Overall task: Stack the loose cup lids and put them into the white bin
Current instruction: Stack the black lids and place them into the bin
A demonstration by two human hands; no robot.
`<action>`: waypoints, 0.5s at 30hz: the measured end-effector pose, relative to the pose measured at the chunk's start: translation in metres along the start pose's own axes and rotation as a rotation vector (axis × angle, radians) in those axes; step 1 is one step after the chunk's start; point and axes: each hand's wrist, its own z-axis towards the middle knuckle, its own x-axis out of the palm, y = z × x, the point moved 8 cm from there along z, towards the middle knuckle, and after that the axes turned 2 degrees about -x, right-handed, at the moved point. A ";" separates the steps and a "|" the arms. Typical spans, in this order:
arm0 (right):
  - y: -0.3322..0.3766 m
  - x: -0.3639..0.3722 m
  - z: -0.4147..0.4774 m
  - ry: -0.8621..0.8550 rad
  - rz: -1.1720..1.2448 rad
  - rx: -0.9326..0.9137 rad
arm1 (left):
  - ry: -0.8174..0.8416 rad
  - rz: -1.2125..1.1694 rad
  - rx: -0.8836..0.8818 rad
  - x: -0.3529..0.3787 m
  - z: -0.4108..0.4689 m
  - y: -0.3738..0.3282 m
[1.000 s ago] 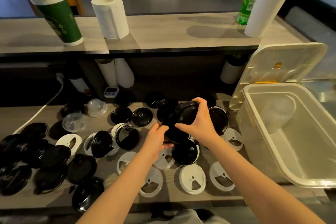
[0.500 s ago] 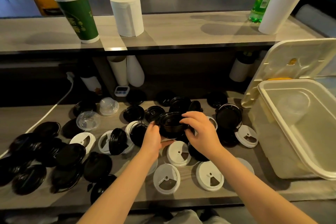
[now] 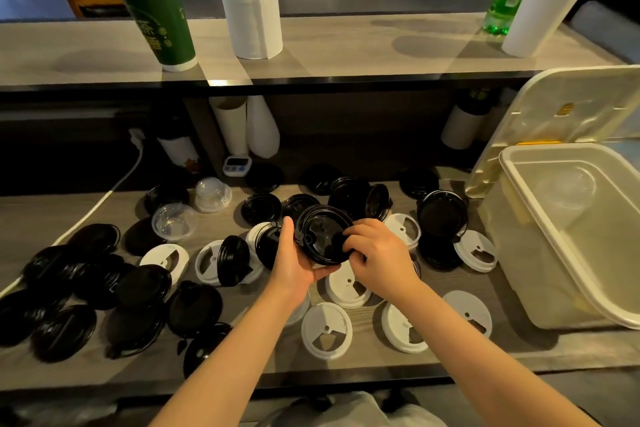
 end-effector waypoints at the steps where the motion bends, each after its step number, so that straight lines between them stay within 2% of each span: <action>1: 0.001 0.001 -0.001 -0.004 -0.005 0.002 | 0.000 0.033 -0.001 -0.001 0.000 0.003; 4: -0.001 0.008 -0.006 0.009 -0.025 0.003 | -0.106 0.179 0.064 -0.009 0.002 0.002; 7: -0.008 0.013 -0.011 0.035 -0.022 0.008 | -0.205 0.227 0.097 -0.012 0.003 -0.001; 11: -0.017 0.014 -0.021 0.027 0.061 0.025 | -0.214 0.304 0.133 -0.009 0.003 -0.005; 13: -0.028 0.006 -0.025 -0.069 0.162 0.163 | -0.200 0.317 0.122 -0.010 0.005 -0.002; 15: -0.046 0.005 -0.029 -0.109 0.286 0.411 | -0.183 0.335 0.116 -0.010 0.005 -0.001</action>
